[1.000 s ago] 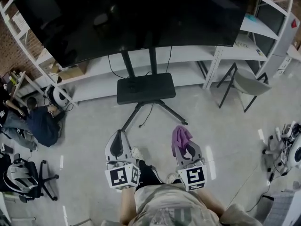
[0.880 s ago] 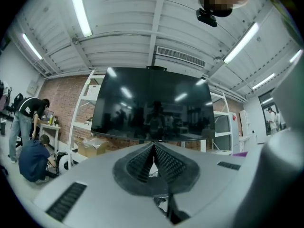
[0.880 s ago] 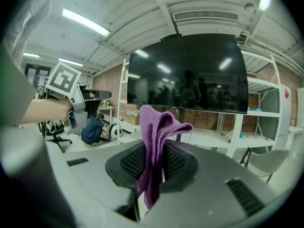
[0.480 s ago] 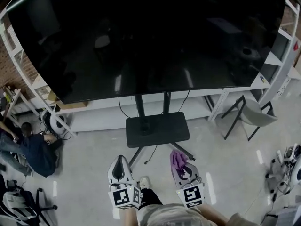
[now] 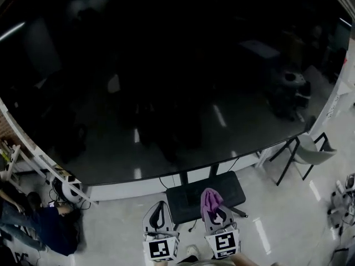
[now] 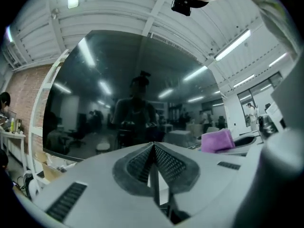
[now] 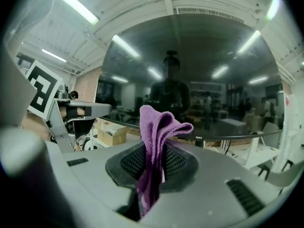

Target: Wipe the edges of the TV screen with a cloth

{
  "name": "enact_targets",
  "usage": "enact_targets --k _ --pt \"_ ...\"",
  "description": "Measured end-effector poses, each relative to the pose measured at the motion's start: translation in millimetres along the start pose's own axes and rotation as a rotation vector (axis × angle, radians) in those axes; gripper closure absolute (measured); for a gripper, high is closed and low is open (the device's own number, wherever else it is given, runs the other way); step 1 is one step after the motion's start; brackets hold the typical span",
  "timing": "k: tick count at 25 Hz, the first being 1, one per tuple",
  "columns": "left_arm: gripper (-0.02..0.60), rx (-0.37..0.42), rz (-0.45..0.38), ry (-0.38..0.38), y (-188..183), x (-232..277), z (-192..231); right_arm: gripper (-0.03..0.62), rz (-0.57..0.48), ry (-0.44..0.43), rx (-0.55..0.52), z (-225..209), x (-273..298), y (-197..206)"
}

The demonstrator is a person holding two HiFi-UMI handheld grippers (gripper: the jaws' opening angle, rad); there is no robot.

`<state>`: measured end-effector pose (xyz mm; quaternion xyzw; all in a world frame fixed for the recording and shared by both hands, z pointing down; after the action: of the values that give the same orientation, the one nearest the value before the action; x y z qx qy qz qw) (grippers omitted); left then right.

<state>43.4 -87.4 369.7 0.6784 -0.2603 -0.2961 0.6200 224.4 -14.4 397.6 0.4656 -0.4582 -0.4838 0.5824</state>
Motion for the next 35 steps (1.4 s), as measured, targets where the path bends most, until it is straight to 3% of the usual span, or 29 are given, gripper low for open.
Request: enact_targets --k 7,17,24,29,35 --pt "0.566 -0.034 0.005 -0.035 3 28 18 0.540 0.067 -0.010 0.030 -13 32 21" --pt "0.566 -0.031 -0.042 -0.085 1 36 7 0.540 0.013 -0.119 -0.016 -27 60 16" --pt "0.566 -0.032 -0.022 -0.223 9 17 14 0.540 -0.012 -0.215 -0.020 -19 63 2" --pt "0.566 -0.011 0.000 -0.267 6 -3 39 0.540 -0.047 -0.288 0.001 22 80 4" --pt "0.566 0.001 0.029 -0.439 13 -81 103 0.540 -0.061 -0.525 0.013 148 94 3"
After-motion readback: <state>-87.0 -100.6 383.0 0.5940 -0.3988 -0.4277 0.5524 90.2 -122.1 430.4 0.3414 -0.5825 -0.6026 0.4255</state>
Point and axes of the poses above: the fingertips, and each gripper's own axes: x forward along the fingers, z to its left, y out of its underside, the point moved 7 cm from there along -x, backward along the fingers, and after that the axes turned 10 degrees about y, right-handed, at the moved point
